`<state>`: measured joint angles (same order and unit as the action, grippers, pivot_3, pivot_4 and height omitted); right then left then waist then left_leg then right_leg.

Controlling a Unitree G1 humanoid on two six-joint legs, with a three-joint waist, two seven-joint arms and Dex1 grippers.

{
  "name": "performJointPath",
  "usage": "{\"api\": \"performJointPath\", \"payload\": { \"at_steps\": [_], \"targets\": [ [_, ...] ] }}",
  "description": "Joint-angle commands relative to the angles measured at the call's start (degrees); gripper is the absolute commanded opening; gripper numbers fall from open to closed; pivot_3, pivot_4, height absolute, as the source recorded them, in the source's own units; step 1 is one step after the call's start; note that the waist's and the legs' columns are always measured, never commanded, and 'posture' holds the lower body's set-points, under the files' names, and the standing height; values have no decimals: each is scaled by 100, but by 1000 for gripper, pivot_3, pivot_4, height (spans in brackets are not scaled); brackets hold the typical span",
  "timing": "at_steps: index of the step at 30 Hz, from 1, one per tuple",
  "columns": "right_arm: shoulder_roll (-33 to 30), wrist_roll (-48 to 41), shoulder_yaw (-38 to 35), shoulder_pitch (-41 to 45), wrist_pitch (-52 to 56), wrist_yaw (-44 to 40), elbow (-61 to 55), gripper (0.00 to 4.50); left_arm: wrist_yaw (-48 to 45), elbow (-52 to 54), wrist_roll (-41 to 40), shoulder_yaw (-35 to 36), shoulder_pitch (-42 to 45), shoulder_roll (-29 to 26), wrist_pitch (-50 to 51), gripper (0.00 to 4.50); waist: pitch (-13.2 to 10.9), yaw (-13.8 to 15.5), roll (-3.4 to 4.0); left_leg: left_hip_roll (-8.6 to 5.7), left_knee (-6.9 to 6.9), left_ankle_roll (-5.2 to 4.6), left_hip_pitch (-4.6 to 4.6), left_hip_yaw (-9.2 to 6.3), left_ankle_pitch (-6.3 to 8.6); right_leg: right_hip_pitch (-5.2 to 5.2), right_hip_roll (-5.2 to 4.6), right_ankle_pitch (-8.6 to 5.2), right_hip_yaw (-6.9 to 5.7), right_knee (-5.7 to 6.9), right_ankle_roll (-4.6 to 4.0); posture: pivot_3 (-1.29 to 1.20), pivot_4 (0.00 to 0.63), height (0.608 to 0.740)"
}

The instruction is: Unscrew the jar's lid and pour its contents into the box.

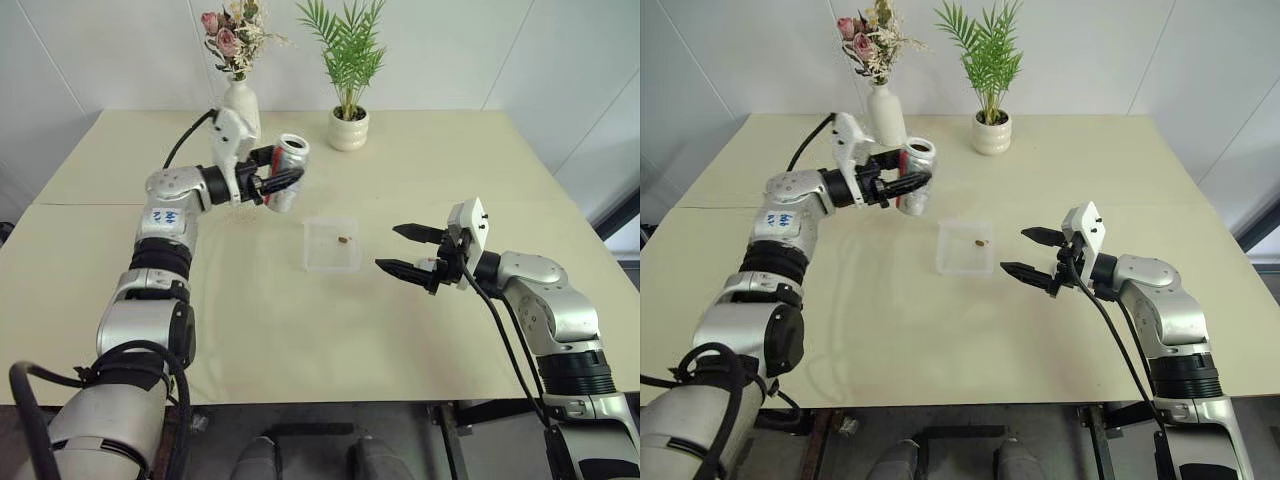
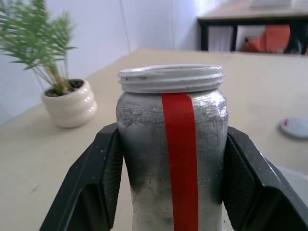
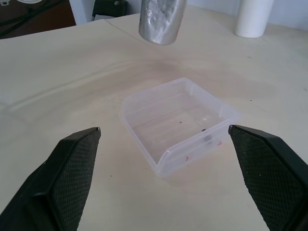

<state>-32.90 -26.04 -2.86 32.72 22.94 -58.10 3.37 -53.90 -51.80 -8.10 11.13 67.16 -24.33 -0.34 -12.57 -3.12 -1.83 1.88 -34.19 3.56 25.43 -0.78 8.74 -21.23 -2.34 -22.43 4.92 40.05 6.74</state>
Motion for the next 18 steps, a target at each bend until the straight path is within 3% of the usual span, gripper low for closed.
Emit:
{"api": "performJointPath", "payload": {
  "at_steps": [1,7,12,18],
  "targets": [
    [-27,-109,-195,-6,-46,76,-219,4486,456,935,-582,475,-434,-61,265,2500,0,-7,0,1,1,0,-5,1,0,5,0,0,1,0,0,0,150,740],
    [-18,-152,-249,-43,-67,167,-346,4486,758,2207,-1083,708,-1636,34,507,2500,1,-3,0,1,-2,-3,-27,-5,2,37,-2,2,-6,-10,1,0,150,740],
    [-2,-207,-214,-75,-20,177,-513,4486,1282,2541,-1321,968,-2218,128,495,2500,1,11,-1,1,-4,-12,-37,-22,7,55,-1,11,-20,-16,2,0,150,740],
    [17,-263,-179,-71,47,214,-672,4486,1289,2705,-1453,978,-2661,61,357,2500,1,9,-1,0,-3,-21,-40,-21,1,69,-1,36,-19,-40,12,0,150,740]
  ]
}}
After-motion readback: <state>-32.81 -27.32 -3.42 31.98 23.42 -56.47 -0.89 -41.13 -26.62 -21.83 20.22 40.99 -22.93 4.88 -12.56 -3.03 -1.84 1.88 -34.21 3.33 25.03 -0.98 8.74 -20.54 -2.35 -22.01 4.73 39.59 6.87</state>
